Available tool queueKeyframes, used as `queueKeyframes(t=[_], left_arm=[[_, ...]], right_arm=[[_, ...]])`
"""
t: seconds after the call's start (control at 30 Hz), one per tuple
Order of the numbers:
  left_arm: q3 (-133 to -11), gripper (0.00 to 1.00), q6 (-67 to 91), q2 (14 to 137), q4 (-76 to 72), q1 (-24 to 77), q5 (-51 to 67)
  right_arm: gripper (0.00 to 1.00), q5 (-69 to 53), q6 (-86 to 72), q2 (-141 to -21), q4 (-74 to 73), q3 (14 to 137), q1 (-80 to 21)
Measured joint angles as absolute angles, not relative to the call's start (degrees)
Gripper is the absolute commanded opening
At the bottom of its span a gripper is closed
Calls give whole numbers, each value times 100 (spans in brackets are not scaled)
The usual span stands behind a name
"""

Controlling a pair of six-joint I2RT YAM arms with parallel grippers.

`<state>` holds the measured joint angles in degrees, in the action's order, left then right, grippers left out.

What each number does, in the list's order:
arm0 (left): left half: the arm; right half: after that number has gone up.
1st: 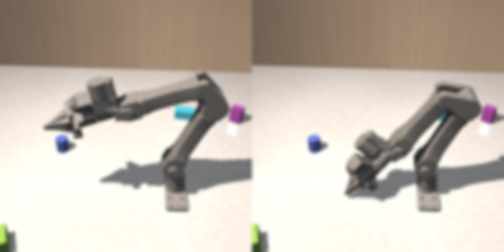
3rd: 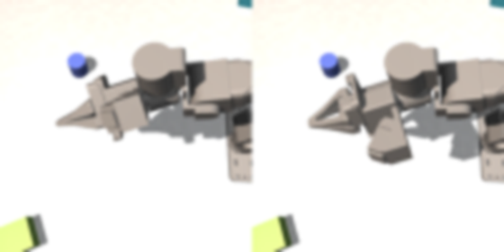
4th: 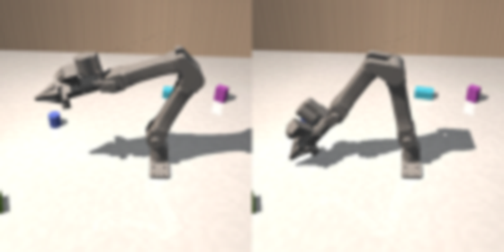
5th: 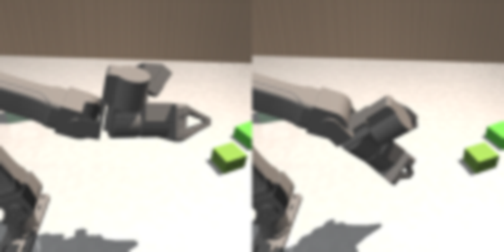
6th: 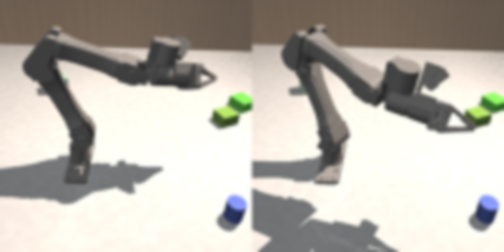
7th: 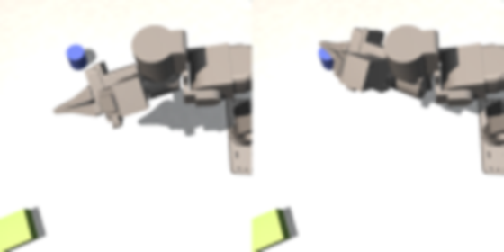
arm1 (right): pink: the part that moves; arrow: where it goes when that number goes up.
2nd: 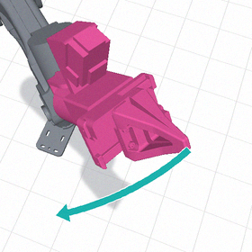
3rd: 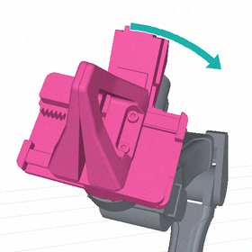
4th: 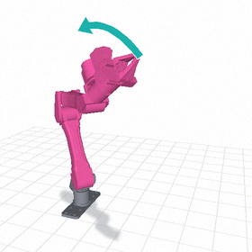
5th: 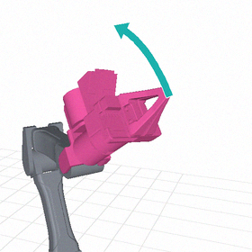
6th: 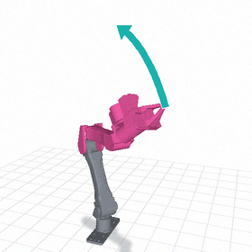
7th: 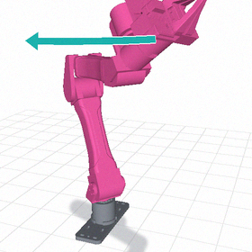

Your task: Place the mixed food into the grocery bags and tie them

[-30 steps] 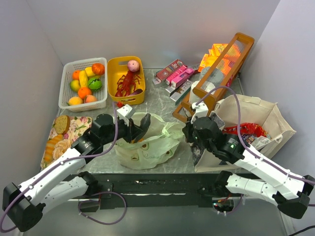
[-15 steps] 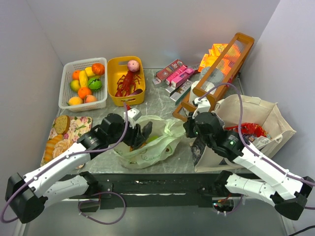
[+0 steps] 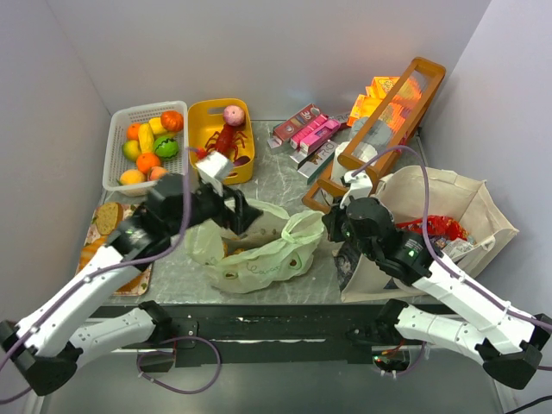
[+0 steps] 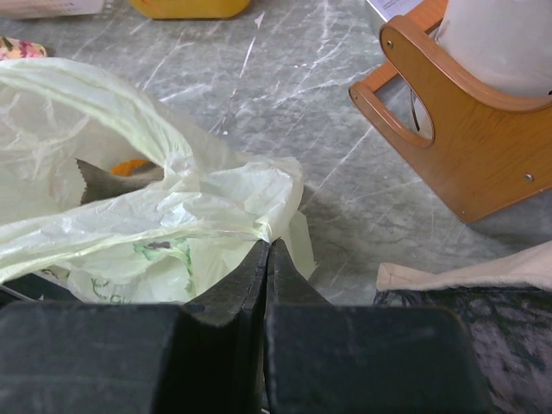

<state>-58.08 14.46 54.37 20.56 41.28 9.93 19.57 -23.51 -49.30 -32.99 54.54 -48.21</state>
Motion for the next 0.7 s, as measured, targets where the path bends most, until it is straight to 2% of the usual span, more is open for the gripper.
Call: queueKeyframes(t=[0.1, 0.13, 0.3, 0.5, 0.7], left_arm=[[-6521, 99, 1358, 5352, 2215, 3667, 1022], [-6746, 97, 1332, 5352, 2231, 3321, 1050], [-7295, 97, 1428, 5774, 2220, 1129, 867], [-7806, 98, 1623, 7771, 2237, 117, 336], [-8652, 98, 1625, 9957, 2650, -451, 54]], right_arm=[[0, 1900, -2349, -4906, -3286, 5450, -4821], [0, 1879, -2344, -4893, -3273, 5443, -4821], [0, 1734, -2296, -4829, -3162, 5430, -4821], [0, 1625, -2250, -4816, -3033, 5395, -4821], [0, 1535, -2224, -4766, -2985, 5352, -4810]])
